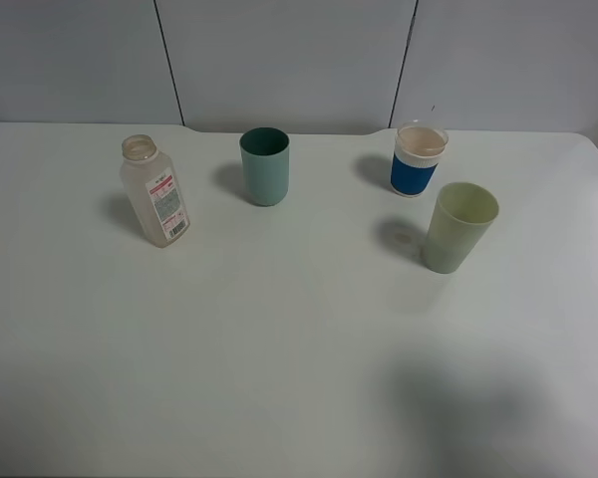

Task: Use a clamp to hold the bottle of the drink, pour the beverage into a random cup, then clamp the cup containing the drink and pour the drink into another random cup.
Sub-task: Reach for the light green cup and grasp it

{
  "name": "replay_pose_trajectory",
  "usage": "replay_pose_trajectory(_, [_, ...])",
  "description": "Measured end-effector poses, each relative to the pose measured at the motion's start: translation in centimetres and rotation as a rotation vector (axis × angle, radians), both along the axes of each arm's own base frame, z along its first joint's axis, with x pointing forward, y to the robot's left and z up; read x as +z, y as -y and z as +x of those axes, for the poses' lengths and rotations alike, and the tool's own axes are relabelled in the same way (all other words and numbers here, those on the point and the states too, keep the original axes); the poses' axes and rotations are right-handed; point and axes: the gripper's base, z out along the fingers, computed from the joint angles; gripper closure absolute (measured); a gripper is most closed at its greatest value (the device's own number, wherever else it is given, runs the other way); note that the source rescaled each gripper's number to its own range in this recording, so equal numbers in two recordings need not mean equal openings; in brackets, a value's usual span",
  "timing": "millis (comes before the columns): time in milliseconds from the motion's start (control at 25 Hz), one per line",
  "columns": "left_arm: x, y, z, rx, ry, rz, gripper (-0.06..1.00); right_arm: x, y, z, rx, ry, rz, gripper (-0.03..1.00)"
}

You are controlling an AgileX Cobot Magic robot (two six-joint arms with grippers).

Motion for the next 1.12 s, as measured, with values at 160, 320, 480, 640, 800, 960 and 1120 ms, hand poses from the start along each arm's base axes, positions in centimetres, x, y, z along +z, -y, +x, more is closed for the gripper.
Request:
replay_pose_trajectory(160, [0.00, 0.00, 0.00, 0.000, 0.000, 0.000, -0.06, 0.00, 0.00, 0.00, 0.000, 0.000, 0.000, 0.02])
replay_pose_trajectory(320, [0.00, 0.00, 0.00, 0.000, 0.000, 0.000, -0.06, 0.00, 0.00, 0.00, 0.000, 0.000, 0.000, 0.02])
replay_pose_trajectory(480, [0.00, 0.00, 0.00, 0.000, 0.000, 0.000, -0.06, 0.00, 0.00, 0.00, 0.000, 0.000, 0.000, 0.02])
replay_pose_trajectory(640, [0.00, 0.00, 0.00, 0.000, 0.000, 0.000, -0.06, 0.00, 0.00, 0.00, 0.000, 0.000, 0.000, 0.02])
replay_pose_trajectory(800, [0.00, 0.00, 0.00, 0.000, 0.000, 0.000, -0.06, 0.00, 0.00, 0.00, 0.000, 0.000, 0.000, 0.02])
replay_pose_trajectory(960, [0.00, 0.00, 0.00, 0.000, 0.000, 0.000, -0.06, 0.00, 0.00, 0.00, 0.000, 0.000, 0.000, 0.02])
replay_pose_trajectory(1120, [0.00, 0.00, 0.00, 0.000, 0.000, 0.000, -0.06, 0.00, 0.06, 0.01, -0.004, -0.002, -0.006, 0.02])
